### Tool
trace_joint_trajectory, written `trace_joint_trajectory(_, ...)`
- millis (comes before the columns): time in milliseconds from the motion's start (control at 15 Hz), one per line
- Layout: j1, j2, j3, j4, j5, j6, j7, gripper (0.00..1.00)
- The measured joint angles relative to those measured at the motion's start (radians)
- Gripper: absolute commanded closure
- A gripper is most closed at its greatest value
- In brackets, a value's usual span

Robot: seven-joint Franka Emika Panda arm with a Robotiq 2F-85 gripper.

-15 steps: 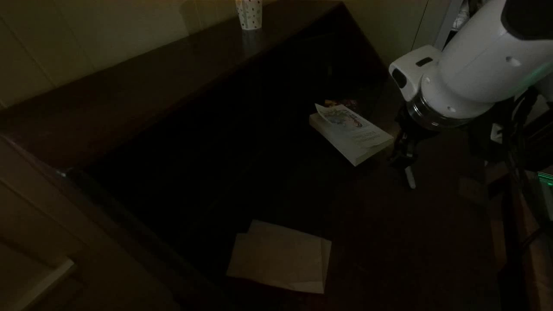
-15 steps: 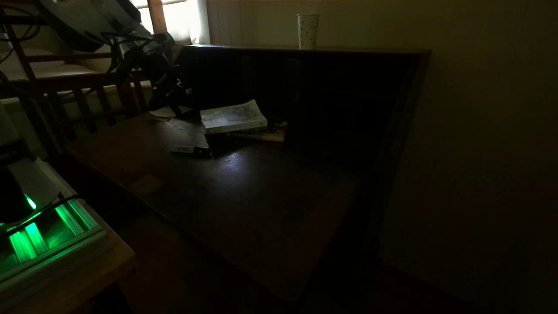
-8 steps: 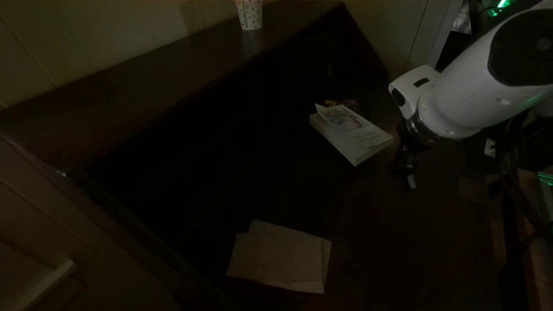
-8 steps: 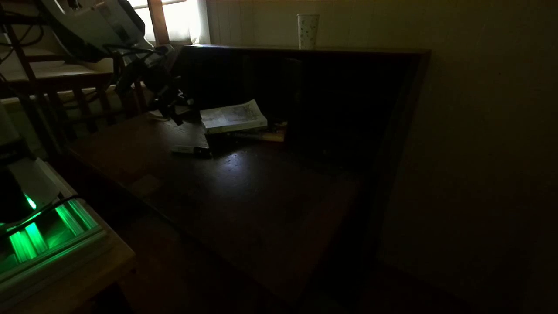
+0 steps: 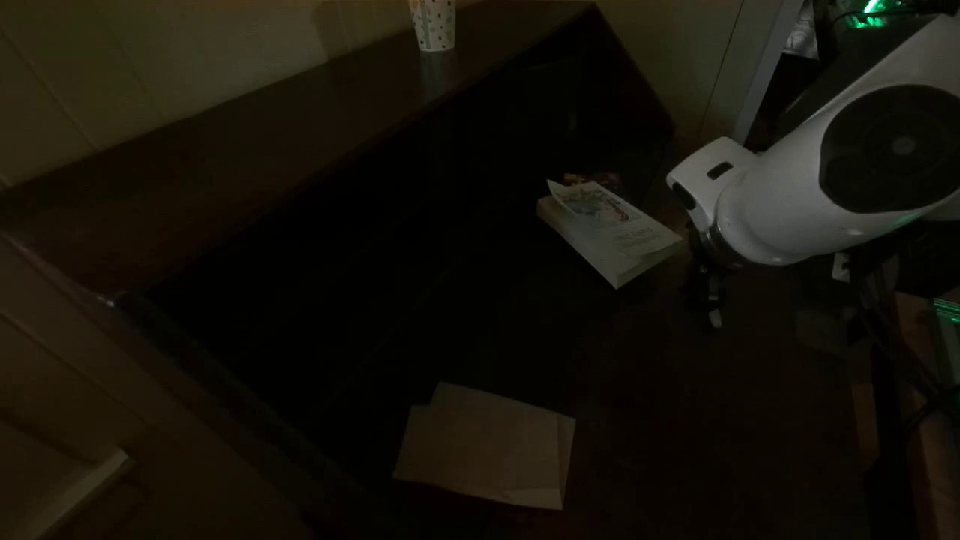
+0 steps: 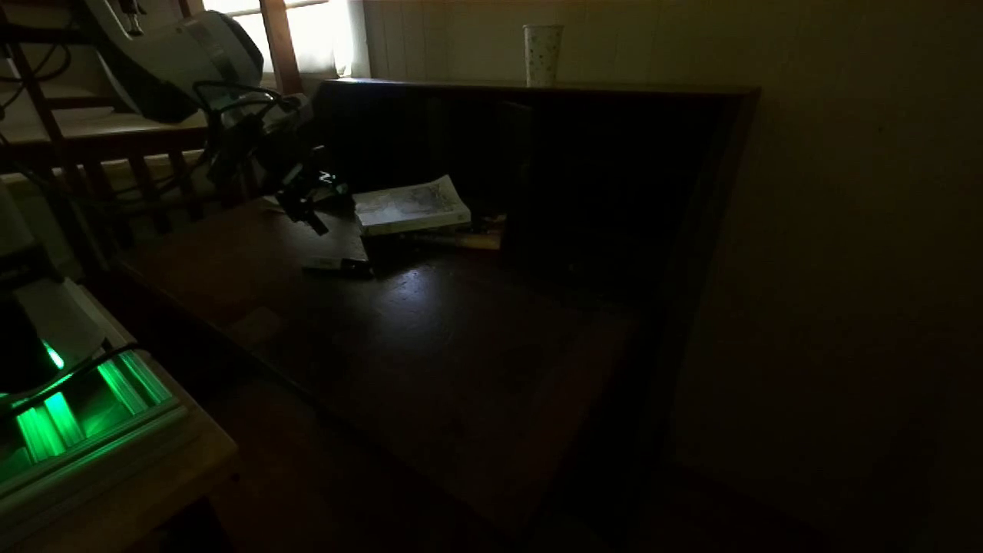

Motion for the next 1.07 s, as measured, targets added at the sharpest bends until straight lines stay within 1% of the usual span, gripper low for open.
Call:
trace_joint_trajectory(200, 0.024, 0.009, -0.020, 0.016, -0.089, -0.021, 0.051, 0.00)
trace_joint_trajectory(267, 0.025, 0.009, -0.030, 0.021, -0.085, -0.013, 0.080, 0.00)
trace_joint_trajectory(333, 0.026, 0.009, -0.038, 0.022, -0.085, -0.010, 0.082, 0.00)
trace_joint_trajectory(800, 0.038, 0.009, -0.043, 0.022, -0.085, -0.010, 0.082, 0.00)
trace_joint_trajectory(933, 0.049, 0.009, -0.043, 0.022, -0.101, -0.032, 0.091, 0.00)
trace_joint_trajectory(1067, 0.071, 0.009, -0.040, 0.023, -0.146, -0.078, 0.119, 0.00)
